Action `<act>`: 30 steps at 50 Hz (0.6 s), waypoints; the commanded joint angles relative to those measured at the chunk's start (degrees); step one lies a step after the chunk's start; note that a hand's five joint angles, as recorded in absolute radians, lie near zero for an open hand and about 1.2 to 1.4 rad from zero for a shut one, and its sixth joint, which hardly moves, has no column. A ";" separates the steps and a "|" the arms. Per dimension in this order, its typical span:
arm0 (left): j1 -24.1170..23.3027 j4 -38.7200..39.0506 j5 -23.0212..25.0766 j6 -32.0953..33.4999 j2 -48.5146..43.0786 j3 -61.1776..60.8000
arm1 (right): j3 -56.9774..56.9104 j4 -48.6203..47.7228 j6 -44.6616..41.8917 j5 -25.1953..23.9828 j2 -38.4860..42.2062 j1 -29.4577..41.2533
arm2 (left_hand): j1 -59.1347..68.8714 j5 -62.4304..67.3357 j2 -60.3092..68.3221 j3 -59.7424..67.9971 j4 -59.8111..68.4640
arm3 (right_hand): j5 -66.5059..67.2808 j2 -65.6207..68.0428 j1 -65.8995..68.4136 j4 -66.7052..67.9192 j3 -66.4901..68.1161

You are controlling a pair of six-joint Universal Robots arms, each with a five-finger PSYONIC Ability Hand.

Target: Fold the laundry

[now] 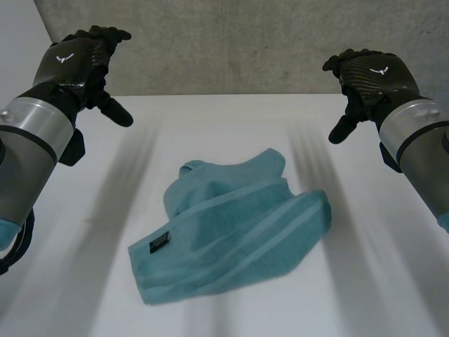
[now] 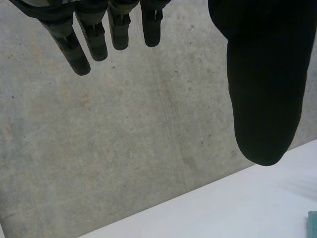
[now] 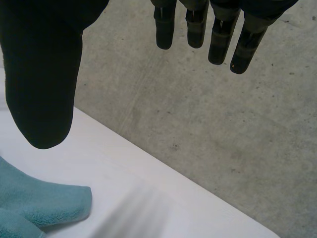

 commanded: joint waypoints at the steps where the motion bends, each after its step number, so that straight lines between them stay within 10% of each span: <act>1: -0.07 -0.12 -0.09 0.07 -1.35 0.16 | -0.25 -0.06 -0.49 -0.26 0.00 0.00 | 1.87 0.68 2.23 2.19 2.16 | -3.85 -2.33 -0.99 -2.92 -1.90; 18: -10.43 -9.17 4.83 0.77 -15.48 6.74 | -2.63 14.35 -13.59 -8.09 3.77 -1.15 | 9.94 8.75 10.30 10.27 10.24 | -3.85 -2.33 -0.99 -2.92 -1.90; 30: -16.76 -9.00 4.31 8.33 -30.97 14.66 | 9.42 4.86 -10.60 -8.53 10.02 -4.14 | 14.49 13.30 14.85 14.81 14.78 | -3.85 -2.33 -0.99 -2.92 -1.90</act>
